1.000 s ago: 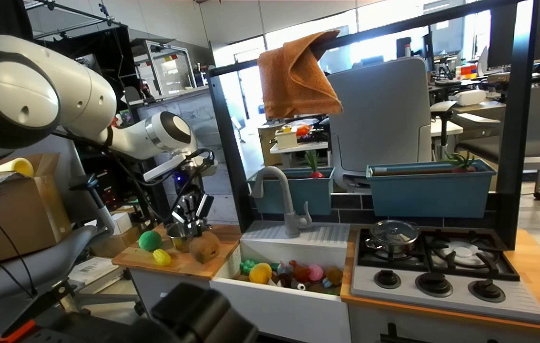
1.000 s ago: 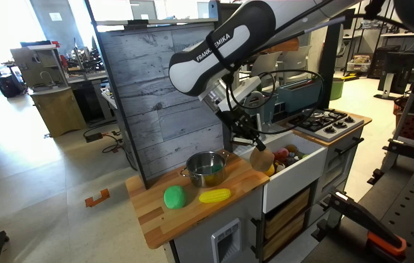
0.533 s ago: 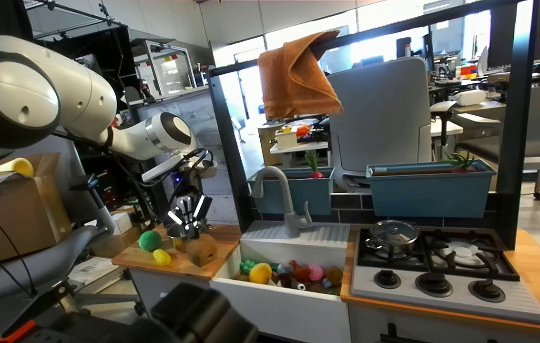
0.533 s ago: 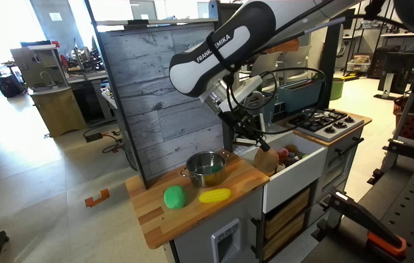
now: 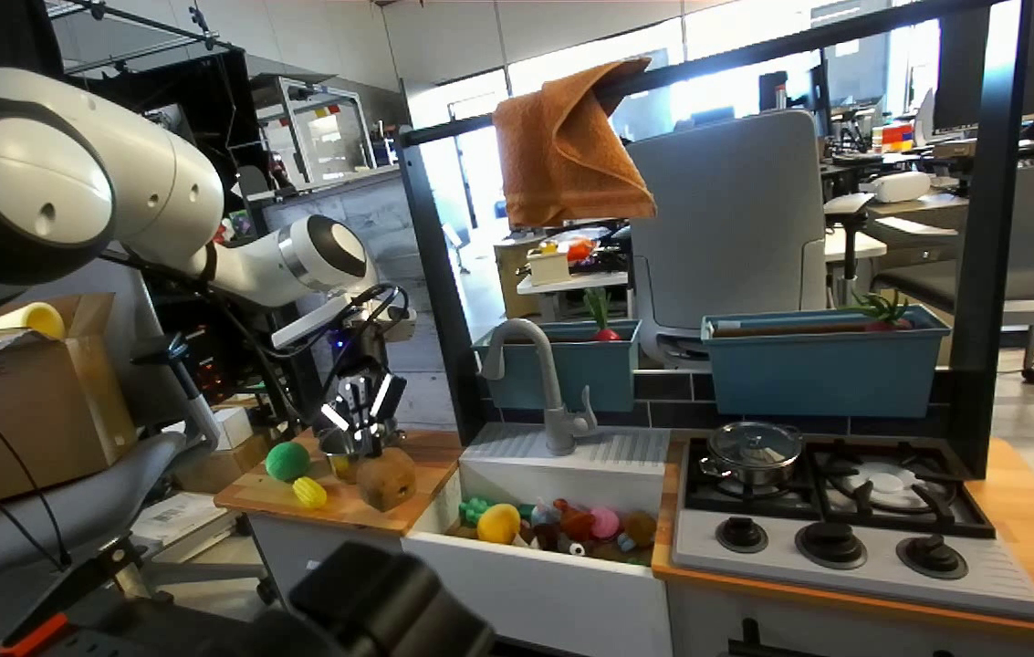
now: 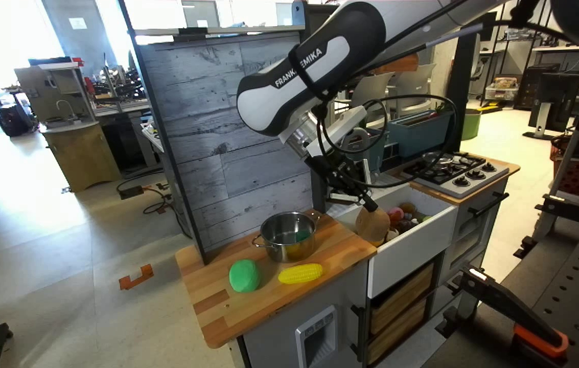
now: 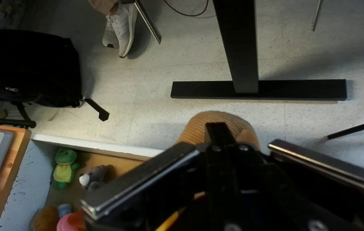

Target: Take the brown object out of the pot

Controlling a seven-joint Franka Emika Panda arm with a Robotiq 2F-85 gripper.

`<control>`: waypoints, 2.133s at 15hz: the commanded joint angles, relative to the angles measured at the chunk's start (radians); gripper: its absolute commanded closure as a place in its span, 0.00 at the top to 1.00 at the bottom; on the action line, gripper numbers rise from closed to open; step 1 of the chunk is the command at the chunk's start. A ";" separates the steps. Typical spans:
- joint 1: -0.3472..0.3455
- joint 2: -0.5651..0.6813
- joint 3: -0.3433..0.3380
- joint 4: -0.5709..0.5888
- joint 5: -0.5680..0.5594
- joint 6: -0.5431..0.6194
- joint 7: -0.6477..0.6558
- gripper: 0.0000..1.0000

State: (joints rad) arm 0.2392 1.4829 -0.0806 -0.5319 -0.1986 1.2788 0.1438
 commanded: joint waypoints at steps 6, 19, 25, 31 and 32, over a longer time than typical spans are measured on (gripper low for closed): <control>-0.016 0.012 0.002 0.050 0.011 0.008 0.020 0.27; -0.035 -0.003 -0.007 0.075 0.021 0.060 0.042 0.70; -0.035 -0.004 -0.007 0.075 0.021 0.060 0.042 0.70; -0.035 -0.004 -0.007 0.075 0.021 0.060 0.042 0.70; -0.035 -0.004 -0.007 0.075 0.021 0.060 0.042 0.70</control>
State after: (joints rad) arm 0.2021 1.4823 -0.0798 -0.4522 -0.1854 1.3370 0.1873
